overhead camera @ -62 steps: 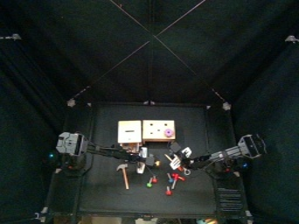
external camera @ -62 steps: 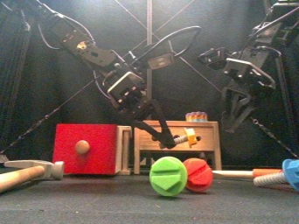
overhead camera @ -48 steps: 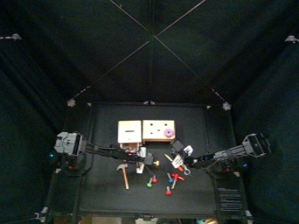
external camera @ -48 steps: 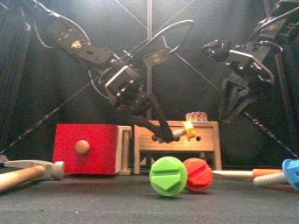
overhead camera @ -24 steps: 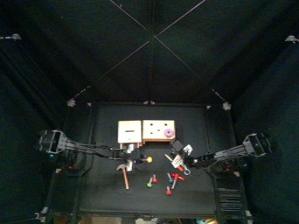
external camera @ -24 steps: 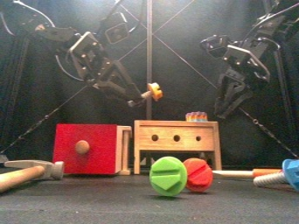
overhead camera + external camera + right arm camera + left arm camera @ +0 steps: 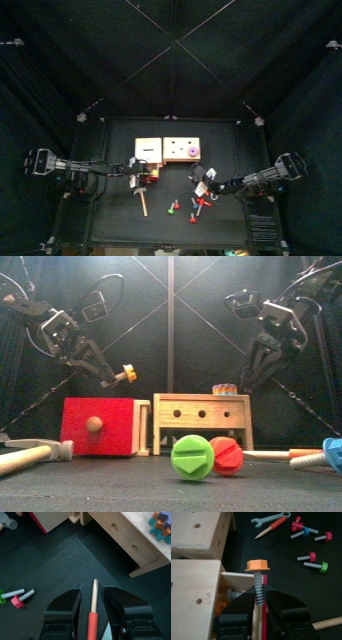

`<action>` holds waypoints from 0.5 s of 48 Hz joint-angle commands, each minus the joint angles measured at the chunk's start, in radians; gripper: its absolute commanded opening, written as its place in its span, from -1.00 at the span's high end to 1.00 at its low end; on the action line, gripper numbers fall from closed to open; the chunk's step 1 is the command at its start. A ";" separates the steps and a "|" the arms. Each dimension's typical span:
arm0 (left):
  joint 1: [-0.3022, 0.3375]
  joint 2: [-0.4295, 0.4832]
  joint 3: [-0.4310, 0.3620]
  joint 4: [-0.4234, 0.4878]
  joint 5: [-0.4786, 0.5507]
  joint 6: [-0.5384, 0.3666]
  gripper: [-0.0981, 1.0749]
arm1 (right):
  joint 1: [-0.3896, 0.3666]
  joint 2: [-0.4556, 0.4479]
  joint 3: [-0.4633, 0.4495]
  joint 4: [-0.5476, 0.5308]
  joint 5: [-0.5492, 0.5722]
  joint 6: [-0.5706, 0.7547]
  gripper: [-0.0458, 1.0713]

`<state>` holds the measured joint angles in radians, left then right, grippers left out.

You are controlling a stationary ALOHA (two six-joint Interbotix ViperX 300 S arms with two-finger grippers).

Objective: Place yellow screw into drawer

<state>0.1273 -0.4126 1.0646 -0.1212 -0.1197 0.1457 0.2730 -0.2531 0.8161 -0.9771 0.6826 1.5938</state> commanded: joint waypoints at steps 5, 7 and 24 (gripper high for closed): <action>0.011 0.002 0.011 0.002 -0.002 0.000 -0.36 | -0.003 -0.002 -0.028 -0.002 0.000 0.002 -0.35; 0.014 0.008 0.017 0.000 0.000 0.000 -0.41 | -0.003 0.000 -0.029 -0.002 0.000 0.002 -0.35; 0.015 0.011 0.023 0.002 -0.006 -0.002 -0.58 | -0.005 0.009 -0.038 -0.002 0.000 0.003 -0.35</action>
<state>0.1396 -0.3988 1.1014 -0.1227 -0.1166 0.1442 0.2700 -0.2332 0.7992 -0.9771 0.6826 1.5938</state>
